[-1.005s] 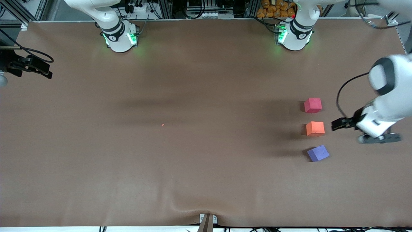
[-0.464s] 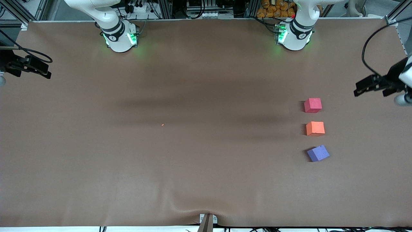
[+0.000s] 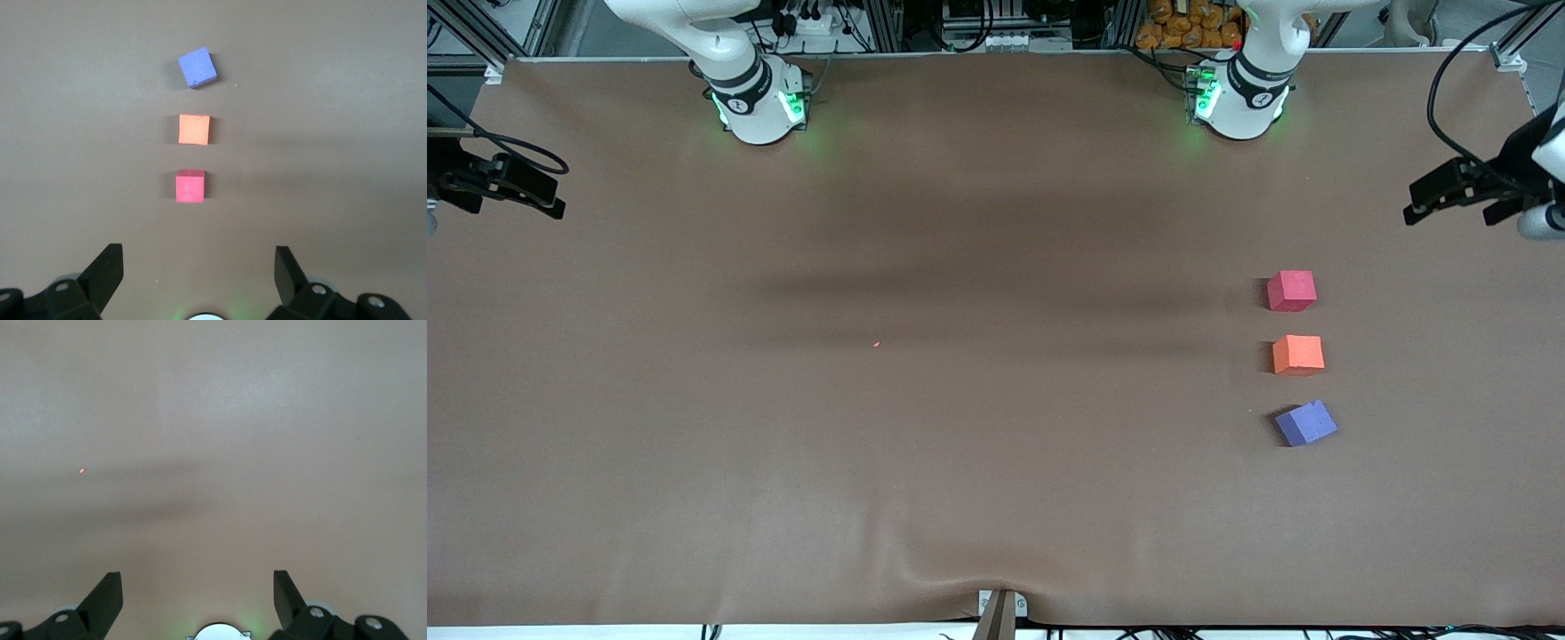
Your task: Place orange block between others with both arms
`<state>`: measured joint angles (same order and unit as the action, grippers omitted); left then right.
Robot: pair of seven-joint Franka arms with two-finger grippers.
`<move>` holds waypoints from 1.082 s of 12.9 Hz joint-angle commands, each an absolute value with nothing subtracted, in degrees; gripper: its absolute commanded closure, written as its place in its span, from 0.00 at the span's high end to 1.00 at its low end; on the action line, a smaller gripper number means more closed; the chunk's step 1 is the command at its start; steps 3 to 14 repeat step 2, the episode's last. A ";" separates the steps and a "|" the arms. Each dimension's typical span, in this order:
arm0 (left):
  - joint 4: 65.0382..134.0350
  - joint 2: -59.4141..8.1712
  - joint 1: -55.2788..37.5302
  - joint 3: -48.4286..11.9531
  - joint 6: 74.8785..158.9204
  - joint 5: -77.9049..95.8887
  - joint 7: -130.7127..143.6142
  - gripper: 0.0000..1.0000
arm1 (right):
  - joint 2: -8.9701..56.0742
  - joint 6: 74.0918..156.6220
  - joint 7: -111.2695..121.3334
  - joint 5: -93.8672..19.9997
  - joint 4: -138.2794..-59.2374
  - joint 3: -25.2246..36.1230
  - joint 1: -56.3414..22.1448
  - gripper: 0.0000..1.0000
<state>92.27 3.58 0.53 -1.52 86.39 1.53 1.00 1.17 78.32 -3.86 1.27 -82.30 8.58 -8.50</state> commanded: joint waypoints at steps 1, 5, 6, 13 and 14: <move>93.78 5.27 0.70 -2.11 85.78 -0.26 0.00 1.00 | 0.79 78.57 -3.43 0.88 -81.91 8.53 -8.09 1.00; 93.69 5.45 0.88 -2.98 84.82 -0.26 0.09 1.00 | 0.79 78.57 -3.51 0.88 -81.91 8.53 -8.09 1.00; 93.69 5.45 0.88 -2.98 84.82 -0.26 0.09 1.00 | 0.79 78.57 -3.51 0.88 -81.91 8.53 -8.09 1.00; 93.69 5.45 0.88 -2.98 84.82 -0.26 0.09 1.00 | 0.79 78.57 -3.51 0.88 -81.91 8.53 -8.09 1.00; 93.69 5.45 0.88 -2.98 84.82 -0.26 0.09 1.00 | 0.79 78.57 -3.51 0.88 -81.91 8.53 -8.09 1.00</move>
